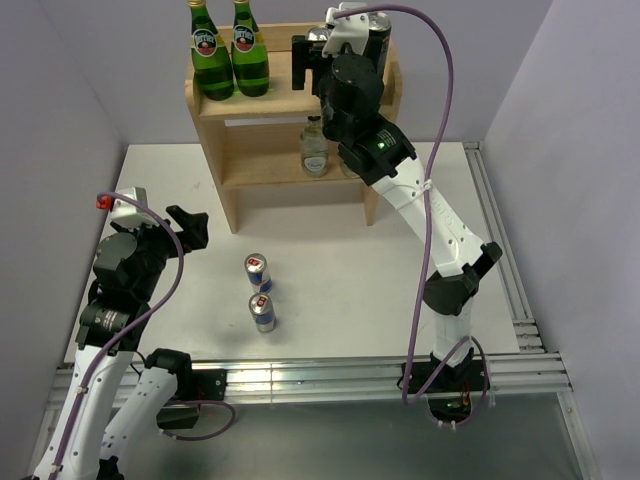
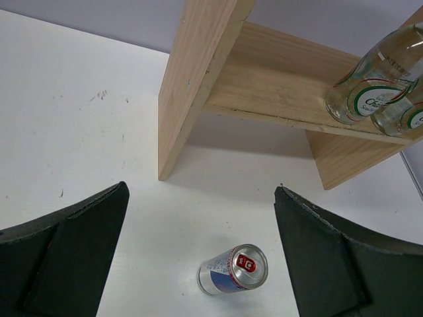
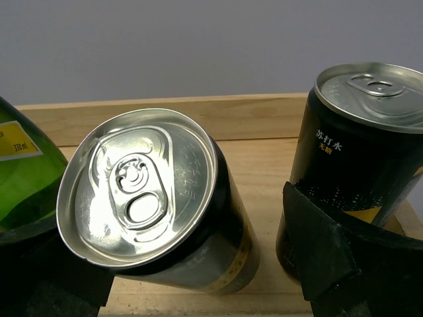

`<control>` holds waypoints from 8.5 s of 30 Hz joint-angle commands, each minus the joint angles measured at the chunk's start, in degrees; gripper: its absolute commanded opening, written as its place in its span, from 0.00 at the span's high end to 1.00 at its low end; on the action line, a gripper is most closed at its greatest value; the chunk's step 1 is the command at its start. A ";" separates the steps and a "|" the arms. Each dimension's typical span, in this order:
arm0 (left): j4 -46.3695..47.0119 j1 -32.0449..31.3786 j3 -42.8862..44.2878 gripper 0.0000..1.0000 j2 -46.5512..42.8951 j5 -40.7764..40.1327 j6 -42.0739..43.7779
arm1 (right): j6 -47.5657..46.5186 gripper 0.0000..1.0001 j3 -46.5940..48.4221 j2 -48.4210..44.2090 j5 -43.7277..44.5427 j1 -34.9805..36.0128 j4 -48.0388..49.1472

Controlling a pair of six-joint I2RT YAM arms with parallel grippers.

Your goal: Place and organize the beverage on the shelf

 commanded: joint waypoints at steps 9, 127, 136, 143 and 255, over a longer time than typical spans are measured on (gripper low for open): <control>1.81 0.30 -0.09 0.01 -0.51 0.91 0.72 | 0.02 0.01 -1.20 -0.23 1.76 -0.40 4.32; 6.43 -74.24 -23.46 0.01 29.46 -61.50 -53.43 | 63.91 0.00 -87.68 -63.42 31.90 51.19 -29.77; 14.90 -69.22 -26.72 0.02 33.58 -59.83 -47.62 | 67.08 0.00 -89.26 -64.91 32.17 51.19 -31.97; 15.96 -68.17 -26.81 0.19 37.36 -59.65 -48.49 | 68.49 0.00 -90.40 -66.14 32.26 51.19 -32.42; 37.05 -17.89 24.52 0.54 56.17 -46.29 7.84 | 72.35 0.03 -98.84 -70.10 32.43 51.10 -30.31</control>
